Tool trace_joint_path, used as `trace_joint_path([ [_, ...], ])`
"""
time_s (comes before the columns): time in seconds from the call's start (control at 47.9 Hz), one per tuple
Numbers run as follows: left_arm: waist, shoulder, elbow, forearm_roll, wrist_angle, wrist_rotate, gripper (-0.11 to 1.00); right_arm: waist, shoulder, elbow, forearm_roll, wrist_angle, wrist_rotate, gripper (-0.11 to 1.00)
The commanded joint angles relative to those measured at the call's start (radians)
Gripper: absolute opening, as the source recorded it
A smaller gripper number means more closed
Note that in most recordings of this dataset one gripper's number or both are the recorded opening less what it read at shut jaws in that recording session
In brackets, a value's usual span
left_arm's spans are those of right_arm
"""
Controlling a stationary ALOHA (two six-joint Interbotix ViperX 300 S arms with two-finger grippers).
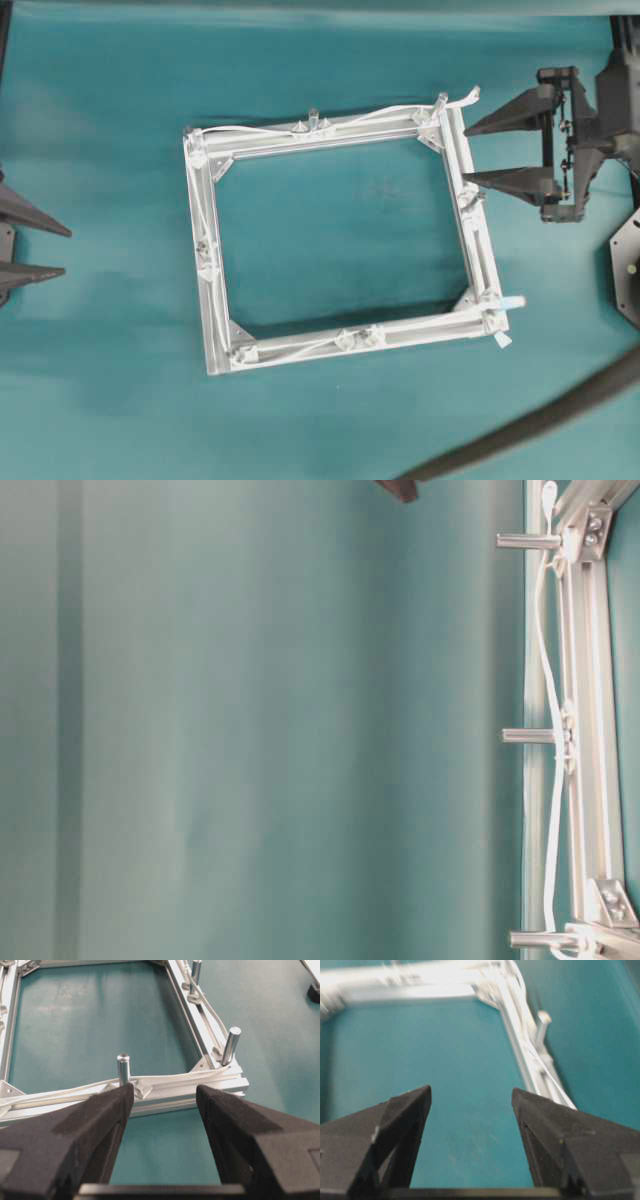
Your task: Move the cable alternately left and right between 8 pins so it hooks onto each one.
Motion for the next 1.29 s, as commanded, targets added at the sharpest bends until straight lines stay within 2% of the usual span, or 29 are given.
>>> trace_joint_path([
  [0.0,0.003,0.012,-0.028,0.005,-0.008,0.005,0.65,-0.002,-0.021,-0.006,0.009,-0.044,0.034,0.68],
  [0.125,0.003,0.012,-0.026,0.005,-0.008,0.005,0.65,0.000,-0.066,-0.006,0.028,-0.057,0.048,0.68],
  [0.292,0.003,0.012,-0.026,0.005,-0.008,0.003,0.65,0.000,-0.175,0.015,0.071,-0.005,0.049,0.68],
  [0.438,0.003,0.012,-0.028,0.005,-0.008,0.005,0.65,-0.002,-0.408,0.094,0.097,0.135,0.051,0.68],
  [0.605,0.003,0.012,-0.026,0.003,-0.008,0.005,0.65,-0.002,-0.742,0.179,0.143,0.393,0.060,0.68],
  [0.689,0.003,0.012,-0.026,0.005,-0.008,0.005,0.65,-0.002,-0.896,0.221,0.169,0.506,0.089,0.68],
  [0.772,0.003,0.012,-0.026,0.005,-0.008,0.005,0.65,0.000,-0.960,0.249,0.186,0.549,0.135,0.68],
  [0.855,0.003,0.012,-0.028,0.005,-0.008,0.005,0.65,0.000,-0.951,0.267,0.193,0.525,0.187,0.68],
  [0.96,0.003,0.012,-0.026,0.005,-0.008,0.005,0.65,0.003,-0.877,0.281,0.193,0.428,0.233,0.68],
  [1.168,0.003,0.012,-0.026,0.005,-0.008,0.005,0.65,0.021,-0.657,0.302,0.186,0.052,0.258,0.68],
  [1.273,0.003,0.012,-0.026,0.005,-0.008,0.005,0.65,0.021,-0.609,0.311,0.169,-0.067,0.258,0.68],
])
